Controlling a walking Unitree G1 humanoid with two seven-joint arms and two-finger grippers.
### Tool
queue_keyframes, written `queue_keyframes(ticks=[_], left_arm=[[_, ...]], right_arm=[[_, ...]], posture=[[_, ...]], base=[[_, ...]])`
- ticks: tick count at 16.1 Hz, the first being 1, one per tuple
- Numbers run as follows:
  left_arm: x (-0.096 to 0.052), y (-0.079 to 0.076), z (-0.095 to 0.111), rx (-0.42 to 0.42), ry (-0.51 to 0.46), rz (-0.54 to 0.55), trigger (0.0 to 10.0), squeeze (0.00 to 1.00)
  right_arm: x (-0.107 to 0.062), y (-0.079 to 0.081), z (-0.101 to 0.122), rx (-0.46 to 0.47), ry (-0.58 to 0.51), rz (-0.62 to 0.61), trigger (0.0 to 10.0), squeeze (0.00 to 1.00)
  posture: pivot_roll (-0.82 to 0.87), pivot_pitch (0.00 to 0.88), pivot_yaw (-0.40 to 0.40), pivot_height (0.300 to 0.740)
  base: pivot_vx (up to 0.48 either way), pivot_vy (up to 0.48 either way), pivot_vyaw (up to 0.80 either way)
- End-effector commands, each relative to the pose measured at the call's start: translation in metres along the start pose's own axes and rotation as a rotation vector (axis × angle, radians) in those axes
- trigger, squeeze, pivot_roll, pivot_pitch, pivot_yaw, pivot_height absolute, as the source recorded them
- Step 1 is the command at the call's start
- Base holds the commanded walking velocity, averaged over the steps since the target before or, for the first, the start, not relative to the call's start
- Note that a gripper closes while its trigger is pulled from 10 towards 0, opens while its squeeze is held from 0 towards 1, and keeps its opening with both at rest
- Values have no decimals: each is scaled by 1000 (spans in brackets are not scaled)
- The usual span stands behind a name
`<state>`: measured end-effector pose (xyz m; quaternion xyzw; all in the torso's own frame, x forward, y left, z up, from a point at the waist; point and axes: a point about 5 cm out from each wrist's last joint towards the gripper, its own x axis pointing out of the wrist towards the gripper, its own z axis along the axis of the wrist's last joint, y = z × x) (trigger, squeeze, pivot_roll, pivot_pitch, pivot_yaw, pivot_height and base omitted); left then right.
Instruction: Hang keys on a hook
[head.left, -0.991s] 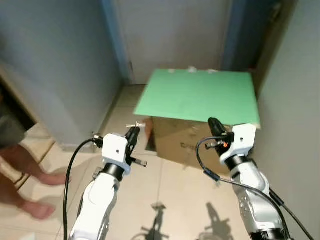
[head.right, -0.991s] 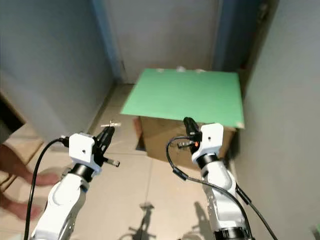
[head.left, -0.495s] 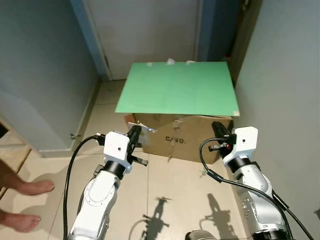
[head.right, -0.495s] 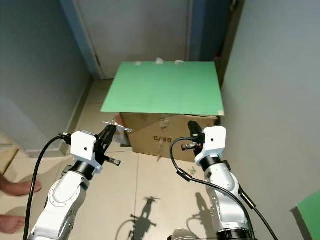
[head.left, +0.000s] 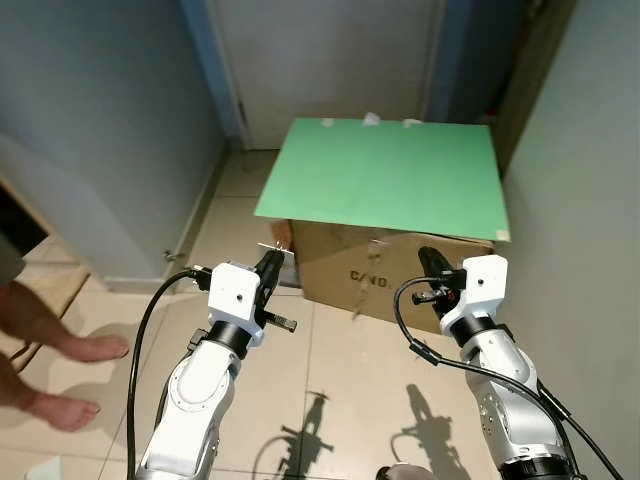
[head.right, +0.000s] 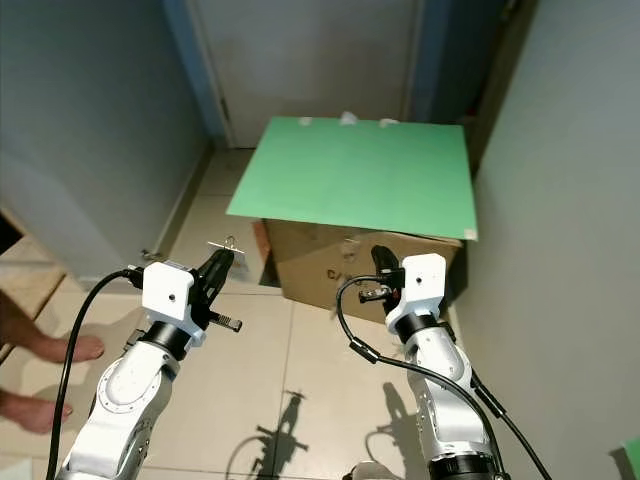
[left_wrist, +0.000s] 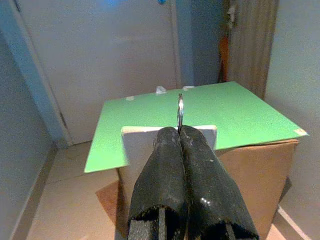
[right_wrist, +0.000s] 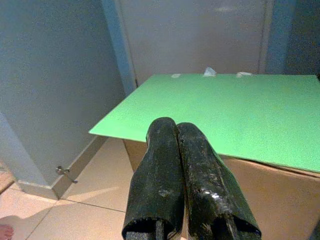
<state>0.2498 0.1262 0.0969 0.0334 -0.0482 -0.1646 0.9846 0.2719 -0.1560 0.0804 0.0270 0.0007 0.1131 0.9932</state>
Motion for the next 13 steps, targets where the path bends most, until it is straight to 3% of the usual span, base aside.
queue_keyframes(ticks=[1, 13], left_arm=[[0, 4, 0, 13, 7, 5, 0, 0], [0, 2, -1, 17, 11, -14, 0, 0]], right_arm=[[0, 2, -1, 10, -2, 5, 10000, 0], [-3, 1, -6, 11, 12, 3, 10000, 0]], posture=[[-205, 0, 99, 740], [-209, 0, 103, 740]], base=[[-251, 0, 0], [-250, 0, 0]])
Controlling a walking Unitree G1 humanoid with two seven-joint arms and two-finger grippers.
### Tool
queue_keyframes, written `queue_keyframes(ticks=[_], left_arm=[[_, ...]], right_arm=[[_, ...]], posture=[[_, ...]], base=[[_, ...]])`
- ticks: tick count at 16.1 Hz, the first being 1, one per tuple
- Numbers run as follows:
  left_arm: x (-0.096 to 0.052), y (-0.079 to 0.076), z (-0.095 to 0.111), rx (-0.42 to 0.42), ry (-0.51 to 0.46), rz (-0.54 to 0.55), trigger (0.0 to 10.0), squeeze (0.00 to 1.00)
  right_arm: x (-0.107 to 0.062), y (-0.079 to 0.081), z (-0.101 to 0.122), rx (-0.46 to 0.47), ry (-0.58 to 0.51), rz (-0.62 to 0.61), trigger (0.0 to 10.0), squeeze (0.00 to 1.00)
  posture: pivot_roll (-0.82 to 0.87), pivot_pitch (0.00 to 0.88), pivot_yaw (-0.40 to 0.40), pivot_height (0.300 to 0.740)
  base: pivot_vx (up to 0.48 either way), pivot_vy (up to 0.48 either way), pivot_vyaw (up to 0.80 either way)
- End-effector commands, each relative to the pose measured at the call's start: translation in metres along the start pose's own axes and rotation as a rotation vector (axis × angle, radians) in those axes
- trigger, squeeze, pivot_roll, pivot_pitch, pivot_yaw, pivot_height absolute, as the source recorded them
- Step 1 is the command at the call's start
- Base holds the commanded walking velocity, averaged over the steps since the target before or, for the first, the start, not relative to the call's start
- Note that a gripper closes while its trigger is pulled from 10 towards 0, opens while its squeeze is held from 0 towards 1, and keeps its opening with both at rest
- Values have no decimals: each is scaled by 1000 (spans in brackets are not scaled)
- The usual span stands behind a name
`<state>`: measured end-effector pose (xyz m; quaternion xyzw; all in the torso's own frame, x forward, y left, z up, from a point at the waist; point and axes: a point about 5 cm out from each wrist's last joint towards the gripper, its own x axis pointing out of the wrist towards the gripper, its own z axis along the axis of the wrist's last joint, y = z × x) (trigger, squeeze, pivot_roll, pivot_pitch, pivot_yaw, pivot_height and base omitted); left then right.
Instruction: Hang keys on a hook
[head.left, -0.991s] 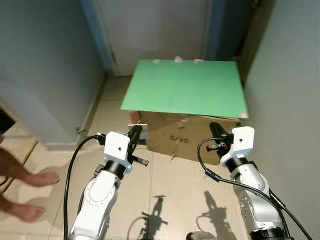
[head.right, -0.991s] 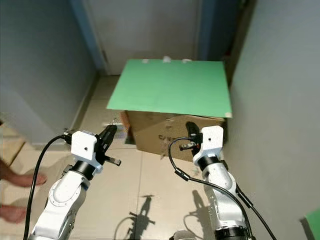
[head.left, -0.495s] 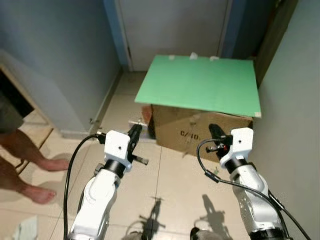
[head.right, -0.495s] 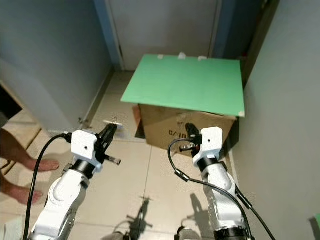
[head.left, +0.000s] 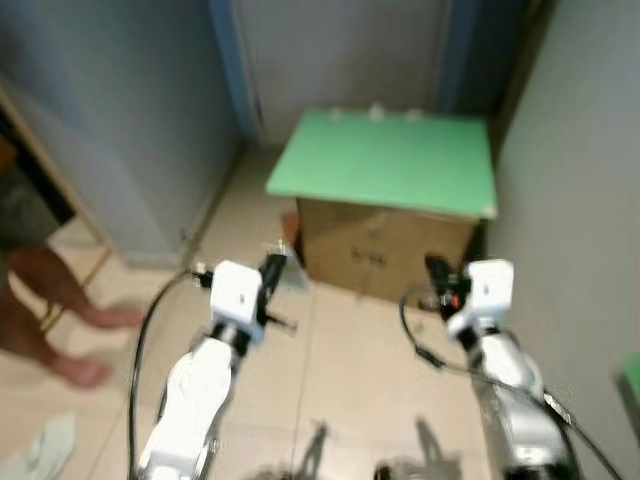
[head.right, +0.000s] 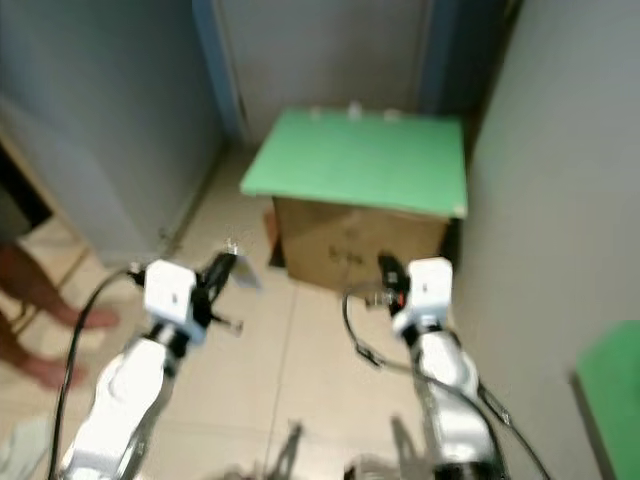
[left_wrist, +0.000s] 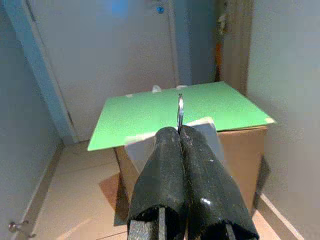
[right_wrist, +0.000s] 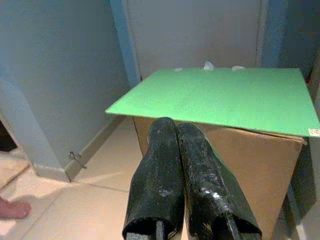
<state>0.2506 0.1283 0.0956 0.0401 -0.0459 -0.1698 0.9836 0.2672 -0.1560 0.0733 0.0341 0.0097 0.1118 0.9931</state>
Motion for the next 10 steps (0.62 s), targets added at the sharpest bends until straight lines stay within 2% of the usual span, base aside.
queue_keyframes(ticks=[1, 3, 10], left_arm=[[0, 0, 0, 5, 5, -6, 0, 0], [-1, -1, 0, 12, 3, -13, 0, 0], [-2, -3, -1, 9, 7, -22, 0, 0]], right_arm=[[1, 1, 1, -4, -5, 7, 10000, 0], [1, 1, 1, -9, -9, 10, 10000, 0], [-2, -1, -1, -7, 0, -4, 10000, 0]], posture=[[-209, 0, 103, 740], [-209, 0, 103, 740], [-211, 0, 103, 740]], base=[[-247, 0, 0], [-244, 0, 0], [0, 0, 0]])
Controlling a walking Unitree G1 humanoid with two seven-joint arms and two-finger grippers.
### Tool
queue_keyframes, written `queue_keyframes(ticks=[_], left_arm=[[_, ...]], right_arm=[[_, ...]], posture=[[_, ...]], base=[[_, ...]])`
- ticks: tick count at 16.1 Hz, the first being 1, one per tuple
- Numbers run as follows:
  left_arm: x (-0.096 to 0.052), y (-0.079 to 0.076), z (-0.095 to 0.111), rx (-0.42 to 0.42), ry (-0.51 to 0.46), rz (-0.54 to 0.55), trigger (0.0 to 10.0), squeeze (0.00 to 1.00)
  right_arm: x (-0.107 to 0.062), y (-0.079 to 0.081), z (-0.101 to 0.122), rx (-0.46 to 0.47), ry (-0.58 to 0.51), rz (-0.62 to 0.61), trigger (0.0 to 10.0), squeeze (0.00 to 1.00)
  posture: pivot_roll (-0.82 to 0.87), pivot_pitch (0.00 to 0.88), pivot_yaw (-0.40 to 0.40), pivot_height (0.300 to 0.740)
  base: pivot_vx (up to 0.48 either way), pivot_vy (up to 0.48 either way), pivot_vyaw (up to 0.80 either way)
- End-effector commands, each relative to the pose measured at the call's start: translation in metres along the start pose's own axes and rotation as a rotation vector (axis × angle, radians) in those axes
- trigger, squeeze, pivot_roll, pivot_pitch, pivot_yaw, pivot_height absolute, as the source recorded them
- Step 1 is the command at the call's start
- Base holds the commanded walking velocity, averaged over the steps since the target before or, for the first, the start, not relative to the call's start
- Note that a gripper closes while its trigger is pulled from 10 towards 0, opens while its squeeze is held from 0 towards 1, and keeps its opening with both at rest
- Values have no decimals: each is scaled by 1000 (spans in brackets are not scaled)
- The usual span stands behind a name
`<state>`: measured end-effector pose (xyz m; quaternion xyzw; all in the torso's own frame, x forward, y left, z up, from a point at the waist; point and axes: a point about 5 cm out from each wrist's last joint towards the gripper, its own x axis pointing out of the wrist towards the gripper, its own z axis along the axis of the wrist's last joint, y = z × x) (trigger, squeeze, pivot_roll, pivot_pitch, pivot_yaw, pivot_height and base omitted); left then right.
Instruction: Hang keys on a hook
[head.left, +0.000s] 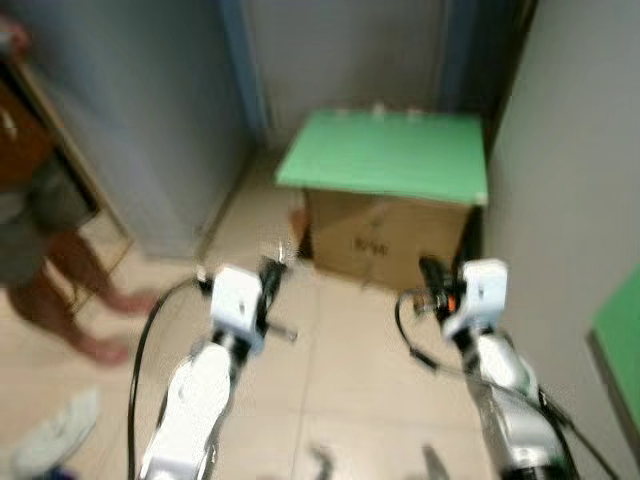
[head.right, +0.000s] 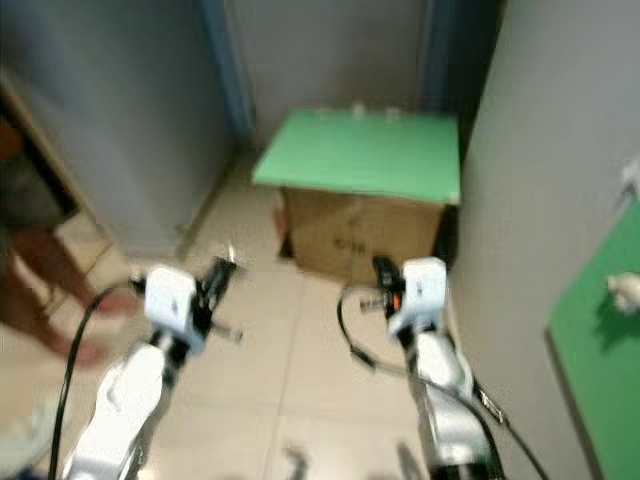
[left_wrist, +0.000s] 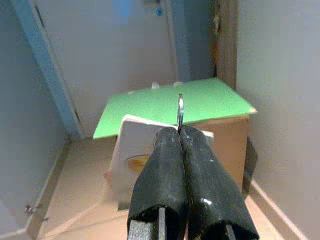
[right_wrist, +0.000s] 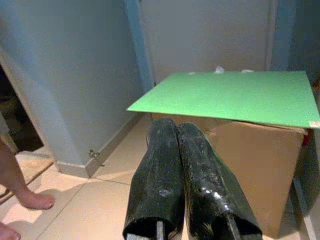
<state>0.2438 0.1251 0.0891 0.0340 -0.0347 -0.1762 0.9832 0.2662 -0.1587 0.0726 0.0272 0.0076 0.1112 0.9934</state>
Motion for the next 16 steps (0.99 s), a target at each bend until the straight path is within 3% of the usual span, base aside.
queue_keyframes(ticks=[1, 16], left_arm=[[3, 3, 5, 25, -12, -10, 0, 0], [4, 2, 5, 22, -15, -27, 0, 0]], right_arm=[[0, 1, -1, 8, 4, -4, 10000, 0], [-2, -1, -5, 7, 16, -11, 10000, 0]], posture=[[-210, 0, 104, 740], [-213, 0, 104, 740]], base=[[0, 0, 0], [-245, 0, 0]])
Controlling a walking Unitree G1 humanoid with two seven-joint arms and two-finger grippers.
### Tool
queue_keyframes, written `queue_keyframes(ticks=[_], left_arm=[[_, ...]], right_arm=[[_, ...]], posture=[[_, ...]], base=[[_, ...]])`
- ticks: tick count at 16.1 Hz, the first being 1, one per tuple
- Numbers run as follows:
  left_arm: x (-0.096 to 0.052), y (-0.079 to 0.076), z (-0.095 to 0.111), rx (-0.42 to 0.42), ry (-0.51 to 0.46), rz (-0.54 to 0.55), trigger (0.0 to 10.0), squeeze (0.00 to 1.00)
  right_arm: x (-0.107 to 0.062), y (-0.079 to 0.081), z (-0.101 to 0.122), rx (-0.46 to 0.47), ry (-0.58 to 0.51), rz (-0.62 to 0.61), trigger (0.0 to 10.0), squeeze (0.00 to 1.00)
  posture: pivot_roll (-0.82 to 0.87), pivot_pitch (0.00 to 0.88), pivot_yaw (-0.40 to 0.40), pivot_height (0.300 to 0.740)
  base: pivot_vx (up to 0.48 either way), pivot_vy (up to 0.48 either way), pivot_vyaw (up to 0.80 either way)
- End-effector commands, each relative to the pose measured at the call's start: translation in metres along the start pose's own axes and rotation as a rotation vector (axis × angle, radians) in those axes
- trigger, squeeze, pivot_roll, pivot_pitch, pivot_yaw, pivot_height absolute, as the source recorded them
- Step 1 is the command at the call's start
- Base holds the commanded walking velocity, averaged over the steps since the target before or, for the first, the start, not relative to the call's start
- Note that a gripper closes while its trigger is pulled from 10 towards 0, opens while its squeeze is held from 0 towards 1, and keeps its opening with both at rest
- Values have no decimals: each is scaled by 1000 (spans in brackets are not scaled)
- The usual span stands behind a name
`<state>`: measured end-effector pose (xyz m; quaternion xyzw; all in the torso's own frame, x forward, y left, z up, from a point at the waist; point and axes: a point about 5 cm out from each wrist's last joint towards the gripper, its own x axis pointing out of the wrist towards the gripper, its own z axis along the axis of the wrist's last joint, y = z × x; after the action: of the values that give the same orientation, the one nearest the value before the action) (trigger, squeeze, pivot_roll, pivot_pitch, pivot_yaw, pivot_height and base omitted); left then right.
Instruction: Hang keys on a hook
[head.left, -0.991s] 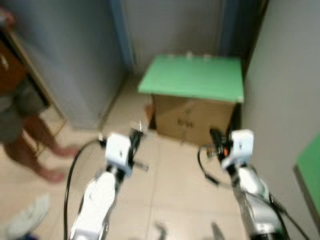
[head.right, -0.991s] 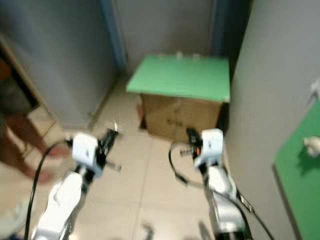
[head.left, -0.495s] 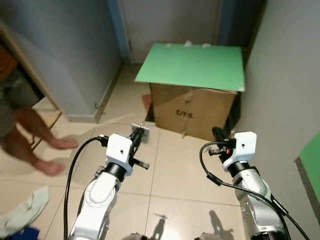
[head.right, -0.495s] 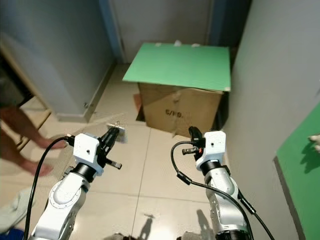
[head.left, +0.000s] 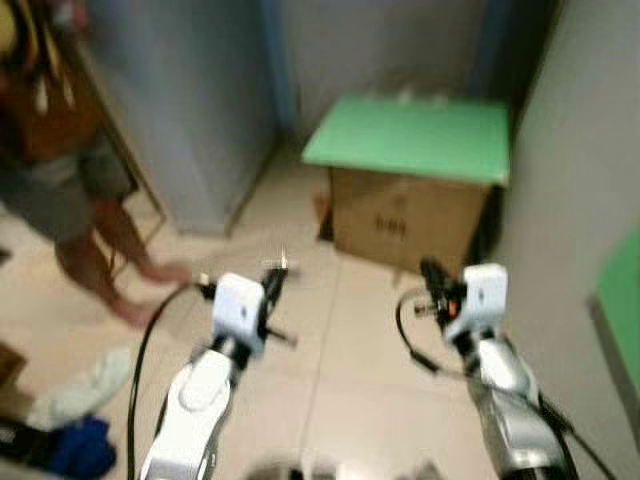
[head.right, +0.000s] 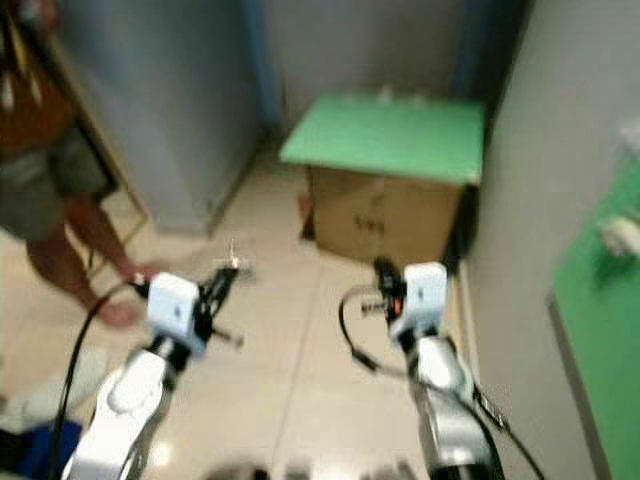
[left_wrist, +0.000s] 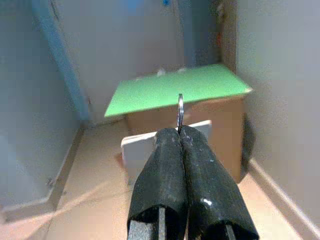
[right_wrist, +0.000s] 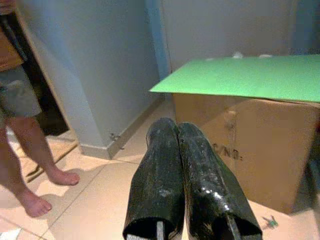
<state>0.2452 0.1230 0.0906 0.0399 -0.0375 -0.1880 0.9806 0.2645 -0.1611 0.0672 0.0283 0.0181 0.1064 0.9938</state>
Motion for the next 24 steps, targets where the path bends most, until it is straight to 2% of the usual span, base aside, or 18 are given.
queue_keyframes(ticks=[1, 20, 21, 23, 24], left_arm=[[3, 3, 4, 11, -11, -6, 0, 0], [11, -2, 3, 6, -6, -31, 0, 0], [11, -1, 3, -1, -7, -28, 941, 0], [11, -1, 4, -6, -4, -31, 549, 0], [11, -1, 4, -16, -3, -34, 0, 0]], right_arm=[[0, 1, 0, -3, 1, -1, 10000, 0], [1, -3, -5, 5, 20, -5, 10000, 0], [0, -3, -5, 4, 20, -6, 10000, 0], [1, -4, -5, 6, 20, -10, 10000, 0], [1, -4, -5, 9, 21, -12, 10000, 0]], posture=[[-215, 0, 104, 740], [-227, 0, 107, 740], [-227, 0, 108, 740], [-226, 0, 109, 740], [-226, 0, 109, 740]], base=[[0, 0, 0], [0, 0, -638], [0, 0, -619], [0, 0, -622], [0, 0, -619]])
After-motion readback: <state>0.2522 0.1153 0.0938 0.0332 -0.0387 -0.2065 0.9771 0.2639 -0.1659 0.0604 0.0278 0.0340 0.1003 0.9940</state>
